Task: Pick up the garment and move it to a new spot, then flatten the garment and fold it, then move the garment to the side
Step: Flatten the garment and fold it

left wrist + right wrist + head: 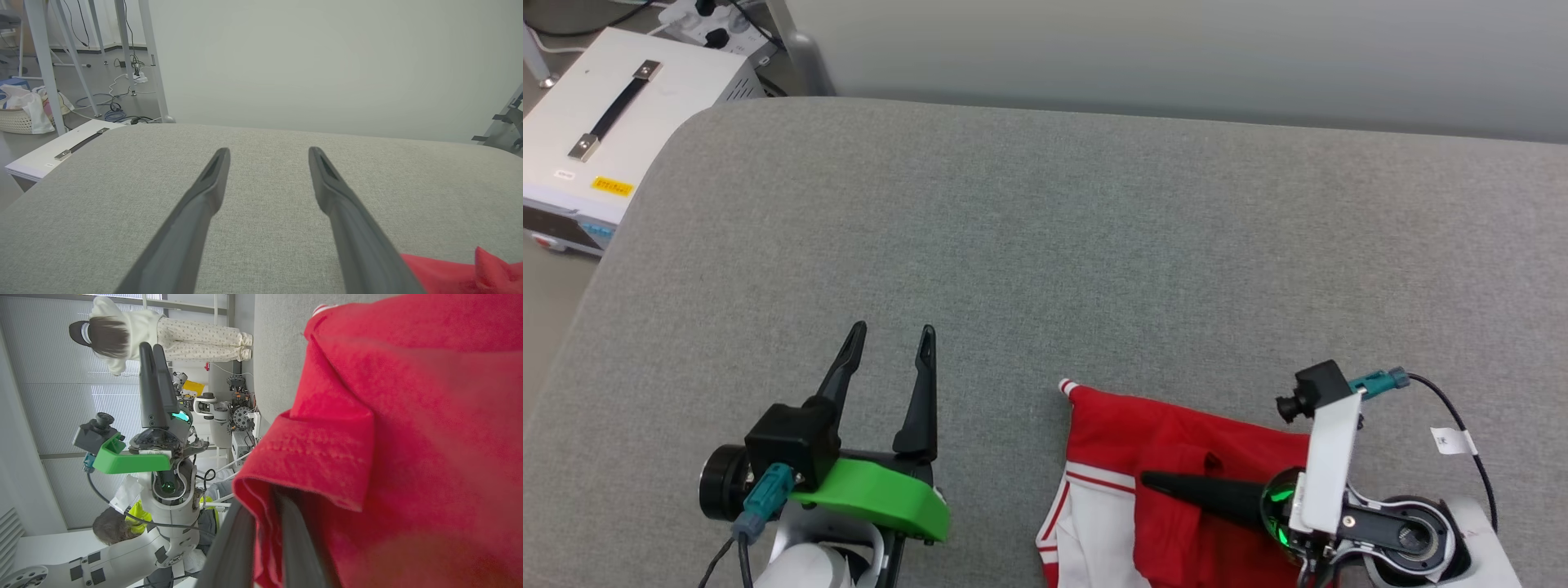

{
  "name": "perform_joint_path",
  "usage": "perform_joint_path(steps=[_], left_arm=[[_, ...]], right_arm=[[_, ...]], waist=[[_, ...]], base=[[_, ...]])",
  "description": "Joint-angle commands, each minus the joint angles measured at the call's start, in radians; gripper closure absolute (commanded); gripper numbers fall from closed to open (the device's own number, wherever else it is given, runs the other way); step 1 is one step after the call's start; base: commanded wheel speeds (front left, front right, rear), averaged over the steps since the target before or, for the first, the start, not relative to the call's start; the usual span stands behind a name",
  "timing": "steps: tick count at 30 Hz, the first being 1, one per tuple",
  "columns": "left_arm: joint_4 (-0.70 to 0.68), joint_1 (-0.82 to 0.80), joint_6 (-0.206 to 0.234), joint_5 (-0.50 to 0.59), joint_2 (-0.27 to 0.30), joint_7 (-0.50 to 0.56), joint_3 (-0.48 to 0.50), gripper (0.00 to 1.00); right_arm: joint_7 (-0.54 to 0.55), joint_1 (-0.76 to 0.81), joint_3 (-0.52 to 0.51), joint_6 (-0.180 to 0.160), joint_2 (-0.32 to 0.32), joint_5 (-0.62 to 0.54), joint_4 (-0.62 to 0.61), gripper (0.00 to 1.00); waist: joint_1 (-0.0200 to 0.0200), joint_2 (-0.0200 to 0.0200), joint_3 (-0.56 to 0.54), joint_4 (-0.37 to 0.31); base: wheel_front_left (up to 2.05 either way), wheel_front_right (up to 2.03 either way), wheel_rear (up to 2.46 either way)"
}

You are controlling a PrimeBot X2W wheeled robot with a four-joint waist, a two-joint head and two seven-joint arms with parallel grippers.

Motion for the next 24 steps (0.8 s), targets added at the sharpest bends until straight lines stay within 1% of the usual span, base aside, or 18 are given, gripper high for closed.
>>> perform_joint_path(steps=[1,4,5,6,8,9,10,11,15,18,20,24], left_arm=[[0.007,-0.022,-0.008,0.012,-0.01,-0.007,-0.003,0.0],[0.02,-0.036,-0.014,0.012,-0.02,-0.015,-0.006,0.0],[0.035,-0.047,-0.02,0.011,-0.027,-0.023,-0.006,0.0],[0.045,-0.049,-0.022,0.01,-0.03,-0.028,-0.005,0.0],[0.053,-0.051,-0.022,0.007,-0.032,-0.029,-0.004,0.0],[0.055,-0.051,-0.023,0.007,-0.032,-0.03,-0.004,0.0],[0.059,-0.052,-0.023,0.007,-0.031,-0.031,-0.003,0.0],[0.062,-0.052,-0.023,0.006,-0.029,-0.032,-0.002,0.0],[0.069,-0.049,-0.024,0.002,-0.021,-0.033,0.004,0.0],[0.072,-0.044,-0.023,0.001,-0.015,-0.033,0.006,0.0],[0.072,-0.041,-0.022,-0.001,-0.013,-0.033,0.006,0.0],[0.073,-0.037,-0.022,-0.003,-0.01,-0.033,0.006,0.0]], right_arm=[[-0.029,-0.027,0.03,0.0,0.0,0.002,0.013,1.0],[-0.08,-0.05,0.085,0.0,0.0,-0.039,0.04,1.0],[-0.117,-0.062,0.125,0.0,0.0,-0.074,0.076,1.0],[-0.139,-0.064,0.145,0.0,0.0,-0.078,0.092,1.0],[-0.174,-0.07,0.159,0.0,0.0,-0.08,0.095,0.67],[-0.186,-0.071,0.166,0.0,0.0,-0.078,0.096,0.63],[-0.197,-0.071,0.175,0.0,0.0,-0.078,0.096,0.2],[-0.204,-0.071,0.183,0.0,0.0,-0.078,0.096,0.0],[-0.24,-0.071,0.211,0.0,-0.014,-0.083,0.067,0.0],[-0.304,-0.068,0.221,0.0,-0.034,-0.096,0.009,0.0],[-0.363,-0.066,0.224,0.0,-0.056,-0.126,-0.034,0.0],[-0.529,-0.06,0.223,0.0,-0.114,-0.25,-0.1,0.0]], waist=[[0.0,0.0,0.038,0.035],[0.0,0.0,0.057,0.049],[0.0,0.0,0.07,0.056],[0.0,0.0,0.074,0.056],[0.0,0.0,0.077,0.054],[0.0,0.0,0.077,0.052],[0.0,0.0,0.077,0.051],[0.0,0.0,0.075,0.048],[0.0,0.0,0.061,0.038],[0.0,0.0,0.041,0.028],[0.0,0.0,0.03,0.021],[0.0,0.0,0.013,0.002]], base=[[0.0,0.0,0.0],[0.0,0.0,0.0],[0.0,0.0,0.0],[0.0,0.0,0.0],[0.0,0.0,0.0],[0.0,0.0,0.0],[0.0,0.0,0.0],[0.0,0.0,0.0],[0.0,0.0,0.0],[0.0,0.0,0.0],[0.0,0.0,0.0],[0.0,0.0,0.0]])
